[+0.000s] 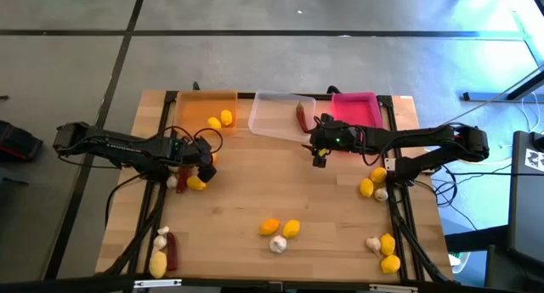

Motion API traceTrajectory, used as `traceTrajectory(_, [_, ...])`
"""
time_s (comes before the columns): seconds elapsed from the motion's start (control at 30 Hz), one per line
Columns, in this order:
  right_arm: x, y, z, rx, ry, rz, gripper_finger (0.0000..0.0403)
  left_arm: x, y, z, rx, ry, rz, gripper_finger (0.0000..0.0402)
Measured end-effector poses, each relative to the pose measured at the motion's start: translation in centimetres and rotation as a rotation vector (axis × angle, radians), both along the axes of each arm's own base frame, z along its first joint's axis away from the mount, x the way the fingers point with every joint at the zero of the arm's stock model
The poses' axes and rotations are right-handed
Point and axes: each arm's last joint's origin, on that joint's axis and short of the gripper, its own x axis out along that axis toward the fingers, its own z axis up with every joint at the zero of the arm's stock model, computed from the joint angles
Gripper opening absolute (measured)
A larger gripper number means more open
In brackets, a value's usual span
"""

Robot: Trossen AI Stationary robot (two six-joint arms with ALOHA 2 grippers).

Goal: Sort produce into baskets
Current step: Put the yellow lemon into the orange bin

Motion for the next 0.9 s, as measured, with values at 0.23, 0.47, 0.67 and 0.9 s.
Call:
traceTrajectory(0.23, [0.0, 0.0, 0.0, 0.000, 0.000, 0.000, 0.0215, 0.1, 0.0, 0.6, -0.012, -0.012, 0.000, 0.0206])
traceTrajectory(0.47, [0.0, 0.0, 0.0, 0.000, 0.000, 0.000, 0.0215, 1.3, 0.7, 3.6, 0.071, -0.108, -0.001, 0.0209])
traceTrajectory(0.67, [0.0, 0.0, 0.0, 0.000, 0.000, 0.000, 0.0215, 1.7, 2.0, 5.8, 0.225, -0.137, 0.059, 0.0216])
traceTrajectory(0.9, [0.0, 0.0, 0.0, 0.000, 0.000, 0.000, 0.0215, 1.3, 4.0, 7.2, 0.431, -0.095, 0.208, 0.0219])
